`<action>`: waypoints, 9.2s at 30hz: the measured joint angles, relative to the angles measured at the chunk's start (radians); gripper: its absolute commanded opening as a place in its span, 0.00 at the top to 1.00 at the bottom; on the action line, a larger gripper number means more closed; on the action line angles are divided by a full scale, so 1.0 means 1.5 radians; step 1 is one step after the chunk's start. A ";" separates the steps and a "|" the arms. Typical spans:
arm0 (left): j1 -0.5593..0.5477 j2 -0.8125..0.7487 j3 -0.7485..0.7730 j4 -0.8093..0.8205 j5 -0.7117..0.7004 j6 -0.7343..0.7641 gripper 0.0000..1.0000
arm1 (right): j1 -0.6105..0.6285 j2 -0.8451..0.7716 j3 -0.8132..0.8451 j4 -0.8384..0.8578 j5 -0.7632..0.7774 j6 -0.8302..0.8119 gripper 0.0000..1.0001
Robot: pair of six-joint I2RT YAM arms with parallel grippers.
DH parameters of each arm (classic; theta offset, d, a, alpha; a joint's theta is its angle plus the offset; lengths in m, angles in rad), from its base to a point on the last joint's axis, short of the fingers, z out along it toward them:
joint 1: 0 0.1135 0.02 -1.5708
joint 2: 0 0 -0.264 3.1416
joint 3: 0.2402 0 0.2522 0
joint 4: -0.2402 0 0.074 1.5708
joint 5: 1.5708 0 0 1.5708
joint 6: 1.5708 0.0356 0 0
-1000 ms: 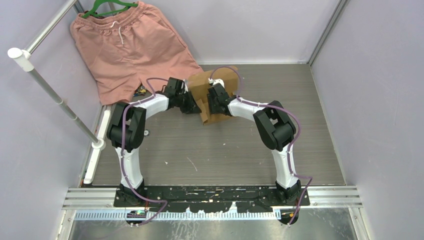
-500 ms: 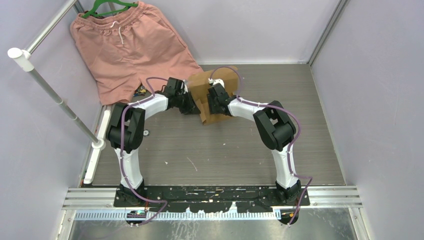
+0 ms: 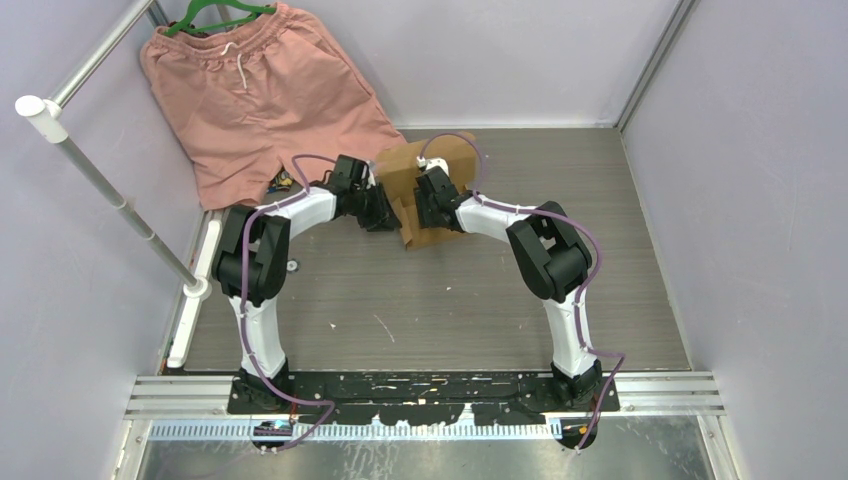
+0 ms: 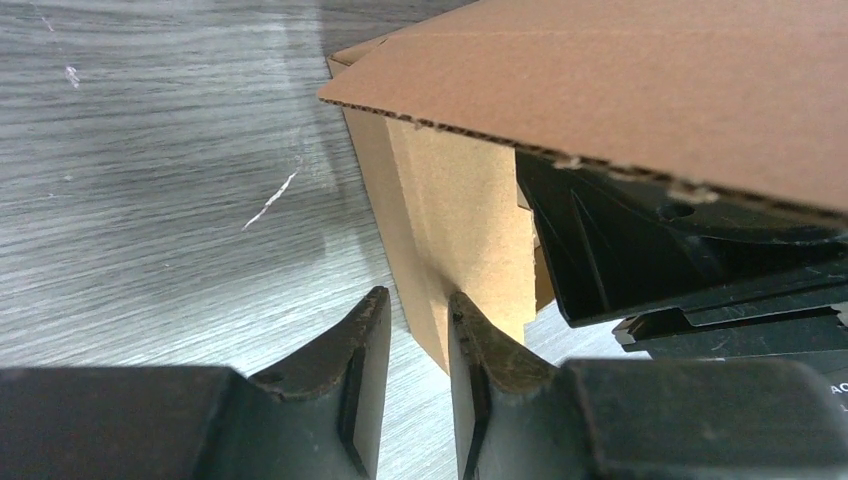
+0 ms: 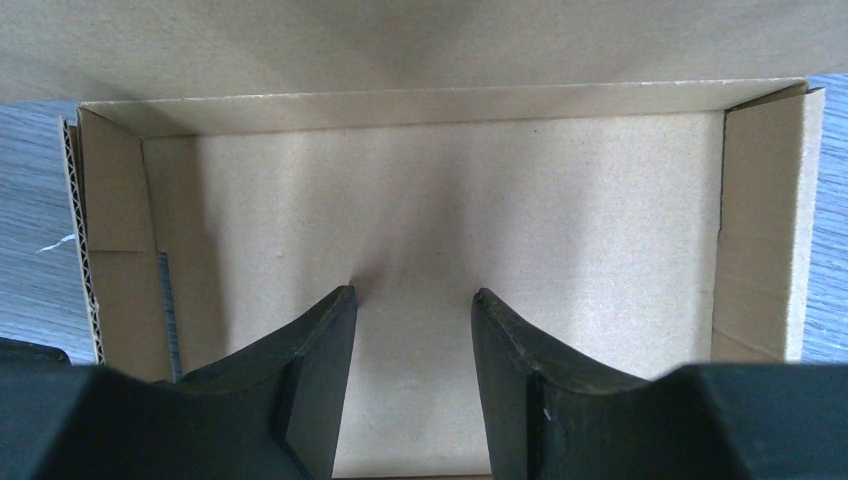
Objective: Fold the paper box
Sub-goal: Fold the paper box at the center of the board.
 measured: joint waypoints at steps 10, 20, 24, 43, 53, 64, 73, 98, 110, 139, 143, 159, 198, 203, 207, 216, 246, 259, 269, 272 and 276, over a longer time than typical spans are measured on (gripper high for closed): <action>-0.008 0.002 0.007 -0.004 -0.007 -0.001 0.60 | 0.000 0.000 0.000 0.000 0.000 0.000 0.47; -0.019 0.021 0.027 -0.015 -0.020 0.003 0.60 | 0.000 0.000 -0.001 0.001 0.000 0.000 0.47; -0.028 0.039 0.059 -0.043 -0.039 0.016 0.63 | 0.000 0.000 -0.001 0.002 0.000 0.001 0.47; -0.051 0.079 0.159 -0.152 -0.147 0.048 0.70 | 0.000 0.000 -0.013 0.027 0.001 0.008 0.47; -0.078 0.104 0.226 -0.213 -0.245 0.052 0.76 | 0.000 -0.008 -0.034 0.055 0.005 0.019 0.47; -0.094 0.113 0.243 -0.225 -0.308 0.048 0.85 | 0.000 -0.009 -0.039 0.065 0.007 0.030 0.47; -0.097 0.101 0.196 -0.159 -0.328 0.048 0.76 | -0.032 -0.022 -0.065 0.104 -0.088 0.050 0.47; -0.067 0.014 -0.011 0.047 -0.262 0.044 0.74 | -0.049 -0.018 -0.068 0.140 -0.333 0.142 0.47; -0.036 0.008 -0.044 0.101 -0.190 0.042 0.78 | -0.049 -0.016 -0.067 0.131 -0.332 0.138 0.47; -0.042 -0.002 -0.042 0.077 -0.230 0.101 0.89 | -0.064 -0.032 0.022 -0.056 -0.314 0.136 0.45; -0.044 -0.002 -0.037 0.063 -0.228 0.119 0.85 | -0.089 -0.028 0.062 -0.108 -0.305 0.159 0.45; -0.043 -0.003 -0.028 0.047 -0.199 0.139 0.85 | -0.180 0.112 0.249 -0.172 -0.388 0.247 0.47; -0.048 0.002 0.006 -0.034 -0.274 0.225 0.59 | -0.005 0.084 0.188 -0.170 -0.135 0.128 0.50; -0.051 0.002 0.006 -0.034 -0.305 0.223 0.59 | -0.005 0.084 0.186 -0.164 -0.137 0.128 0.50; -0.052 0.002 0.006 -0.034 -0.329 0.222 0.59 | -0.005 0.084 0.183 -0.154 -0.142 0.127 0.50; -0.041 -0.020 -0.027 0.000 -0.323 0.207 0.56 | -0.005 0.084 0.178 -0.138 -0.152 0.125 0.50; 0.052 -0.074 -0.111 0.125 -0.162 0.134 0.99 | -0.001 0.085 0.167 -0.109 -0.170 0.125 0.50; 0.058 -0.069 -0.109 0.132 -0.128 0.138 0.68 | -0.002 0.085 0.166 -0.105 -0.172 0.125 0.50; 0.057 -0.063 -0.106 0.145 -0.092 0.150 0.56 | -0.002 0.086 0.166 -0.105 -0.175 0.125 0.48; 0.058 -0.060 -0.106 0.153 -0.075 0.151 0.53 | -0.002 0.086 0.166 -0.106 -0.177 0.125 0.47; 0.062 -0.057 -0.107 0.160 -0.054 0.152 0.52 | -0.002 0.086 0.167 -0.106 -0.180 0.124 0.47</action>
